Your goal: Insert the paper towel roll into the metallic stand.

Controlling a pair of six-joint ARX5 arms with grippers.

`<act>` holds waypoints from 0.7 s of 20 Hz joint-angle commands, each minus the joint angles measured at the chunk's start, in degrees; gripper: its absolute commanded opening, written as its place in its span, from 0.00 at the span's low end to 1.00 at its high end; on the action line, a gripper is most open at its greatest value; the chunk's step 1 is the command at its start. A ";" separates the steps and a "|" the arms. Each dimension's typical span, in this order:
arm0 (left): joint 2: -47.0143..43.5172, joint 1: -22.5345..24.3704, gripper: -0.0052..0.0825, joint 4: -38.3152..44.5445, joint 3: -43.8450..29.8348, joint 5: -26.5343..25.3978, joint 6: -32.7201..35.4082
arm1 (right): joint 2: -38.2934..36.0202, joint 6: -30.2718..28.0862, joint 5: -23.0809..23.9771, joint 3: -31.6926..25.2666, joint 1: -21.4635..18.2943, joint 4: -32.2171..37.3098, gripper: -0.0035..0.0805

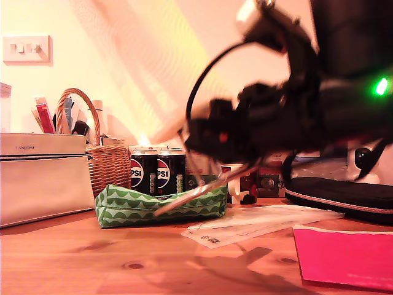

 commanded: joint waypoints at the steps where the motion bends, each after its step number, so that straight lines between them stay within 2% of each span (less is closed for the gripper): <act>1: 0.46 -0.33 0.03 2.56 1.33 -1.62 0.92 | 0.90 2.71 0.07 0.81 0.61 1.75 0.03; 14: 0.52 -8.87 0.03 2.86 1.33 -6.78 0.90 | 8.31 2.71 -1.22 0.81 0.48 -3.43 0.03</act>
